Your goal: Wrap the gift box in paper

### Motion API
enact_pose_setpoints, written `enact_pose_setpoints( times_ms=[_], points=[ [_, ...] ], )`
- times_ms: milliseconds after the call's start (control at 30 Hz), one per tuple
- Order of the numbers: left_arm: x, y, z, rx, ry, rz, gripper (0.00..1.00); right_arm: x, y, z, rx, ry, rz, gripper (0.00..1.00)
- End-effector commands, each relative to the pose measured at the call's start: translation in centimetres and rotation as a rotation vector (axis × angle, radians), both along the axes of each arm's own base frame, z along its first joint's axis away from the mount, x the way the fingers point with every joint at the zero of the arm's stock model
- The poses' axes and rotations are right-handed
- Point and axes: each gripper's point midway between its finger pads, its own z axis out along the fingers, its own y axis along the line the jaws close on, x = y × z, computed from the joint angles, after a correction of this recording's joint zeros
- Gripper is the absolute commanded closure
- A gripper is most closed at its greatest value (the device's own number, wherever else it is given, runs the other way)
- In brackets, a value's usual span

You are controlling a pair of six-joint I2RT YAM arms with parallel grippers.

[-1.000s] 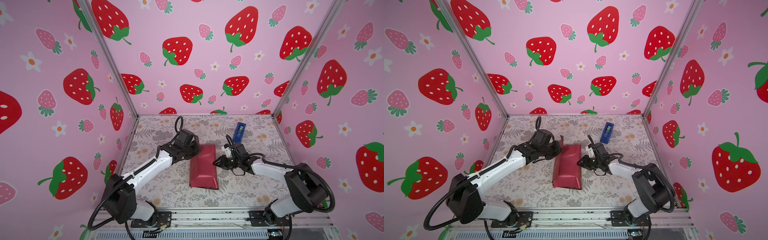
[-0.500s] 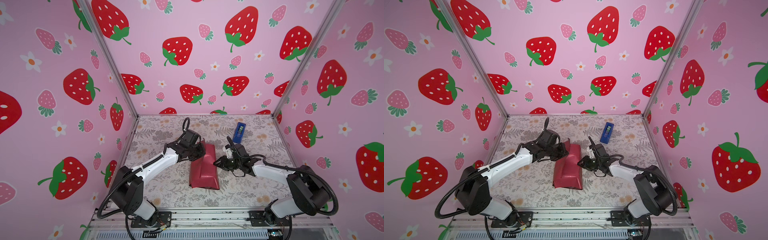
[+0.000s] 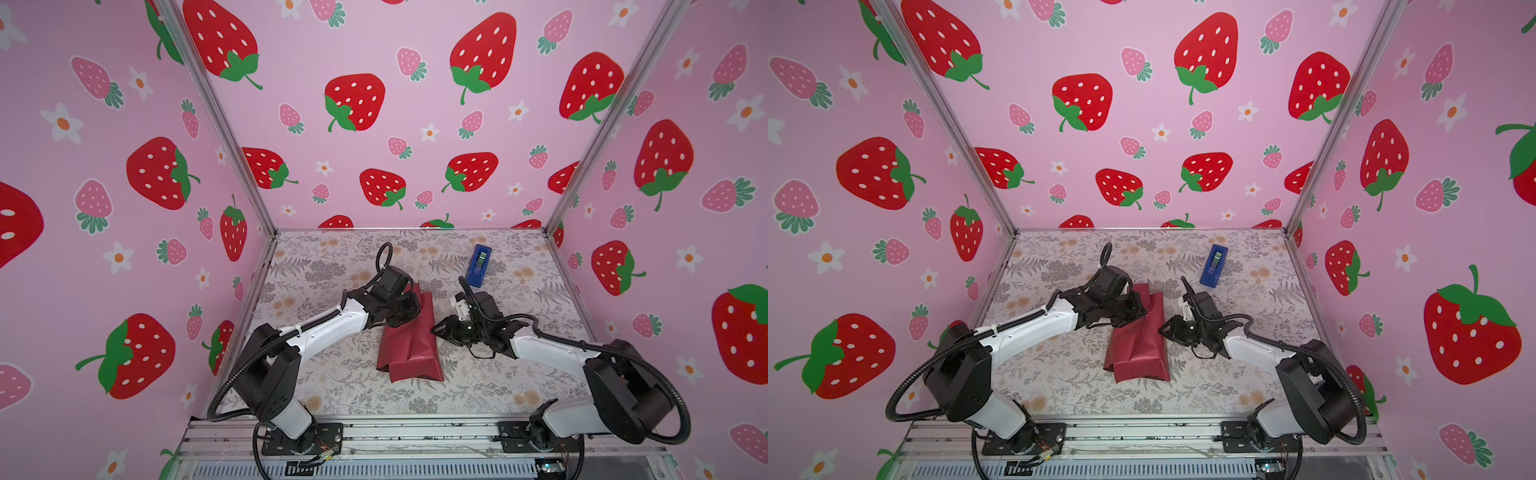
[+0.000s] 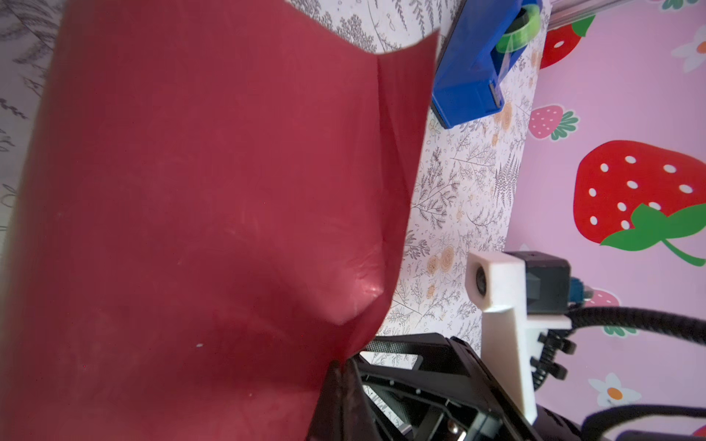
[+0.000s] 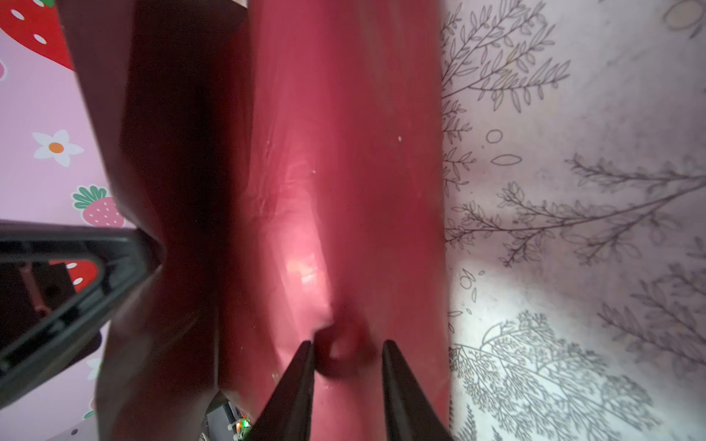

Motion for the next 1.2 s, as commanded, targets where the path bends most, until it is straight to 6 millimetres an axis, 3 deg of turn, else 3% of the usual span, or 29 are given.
enact_pose_setpoints(
  times_ms=[0, 267, 600, 800, 1000, 1167],
  points=[
    [0.7, 0.7, 1.1, 0.008, -0.049, 0.046, 1.00, -1.8, -0.3, -1.0, -0.032, 0.052, 0.014, 0.67],
    [0.5, 0.4, 1.3, 0.002, -0.043, 0.036, 1.00, -1.1, 0.1, -1.6, -0.081, 0.031, 0.017, 0.60],
    [0.2, 2.7, 2.6, 0.042, -0.075, 0.052, 1.00, 1.4, -0.2, -2.3, -0.175, -0.020, -0.034, 0.40],
    [0.4, 4.7, 2.7, 0.038, -0.075, 0.093, 1.00, 2.5, -0.7, -2.5, -0.200, -0.034, -0.070, 0.38],
    [0.4, 5.1, 3.1, 0.029, -0.073, 0.095, 1.00, 2.2, -0.7, -2.7, -0.196, -0.026, -0.054, 0.39],
    [0.6, 4.1, 3.2, 0.005, -0.065, 0.074, 1.00, 1.9, -0.6, -2.7, -0.188, -0.018, -0.045, 0.40]
  ],
)
